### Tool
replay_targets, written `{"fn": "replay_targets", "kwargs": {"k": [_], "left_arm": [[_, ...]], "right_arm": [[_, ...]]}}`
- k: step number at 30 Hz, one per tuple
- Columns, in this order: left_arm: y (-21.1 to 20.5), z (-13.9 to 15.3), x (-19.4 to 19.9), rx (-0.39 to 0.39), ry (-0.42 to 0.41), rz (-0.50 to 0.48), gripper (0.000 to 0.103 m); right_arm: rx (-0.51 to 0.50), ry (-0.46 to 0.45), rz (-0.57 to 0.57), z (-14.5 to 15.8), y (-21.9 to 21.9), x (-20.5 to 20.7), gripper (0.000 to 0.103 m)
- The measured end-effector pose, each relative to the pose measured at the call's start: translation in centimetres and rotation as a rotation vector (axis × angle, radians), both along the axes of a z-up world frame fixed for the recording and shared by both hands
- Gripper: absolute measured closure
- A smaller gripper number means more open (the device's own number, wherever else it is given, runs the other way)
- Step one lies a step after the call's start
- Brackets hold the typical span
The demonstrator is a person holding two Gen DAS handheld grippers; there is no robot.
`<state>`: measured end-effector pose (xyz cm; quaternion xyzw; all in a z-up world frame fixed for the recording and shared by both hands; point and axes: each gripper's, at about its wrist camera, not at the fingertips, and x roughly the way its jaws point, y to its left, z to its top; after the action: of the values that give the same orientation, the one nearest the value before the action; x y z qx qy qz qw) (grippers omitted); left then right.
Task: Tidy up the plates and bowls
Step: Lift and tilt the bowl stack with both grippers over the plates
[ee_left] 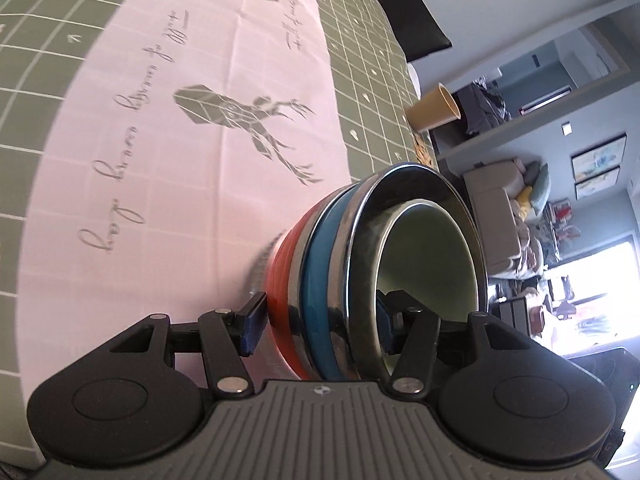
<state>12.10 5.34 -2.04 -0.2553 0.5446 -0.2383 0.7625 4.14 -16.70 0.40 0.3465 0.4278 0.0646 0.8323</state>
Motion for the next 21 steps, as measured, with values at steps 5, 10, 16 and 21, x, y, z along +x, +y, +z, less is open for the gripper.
{"fn": "replay_targets", "kwargs": {"k": [5,10,16,21], "left_arm": [[-1.9,-0.4,0.4,0.010,0.024,-0.033,0.041],[-3.1,-0.9,0.9,0.009,0.063,-0.053,0.041],[-3.6,-0.6,1.1,0.027,0.053,-0.065,0.041],[-3.0,-0.5,0.9,0.037,0.070,-0.056,0.041]], "right_arm": [[0.002,0.026,-0.015,-0.4,-1.7,-0.1,0.045],[-0.017,0.045,-0.023,-0.7,-2.7,-0.1,0.044],[-0.001,0.051,-0.023,-0.8,-3.3,-0.1,0.043],[0.015,0.060,-0.001,-1.0,-3.0,0.1,0.043]]}}
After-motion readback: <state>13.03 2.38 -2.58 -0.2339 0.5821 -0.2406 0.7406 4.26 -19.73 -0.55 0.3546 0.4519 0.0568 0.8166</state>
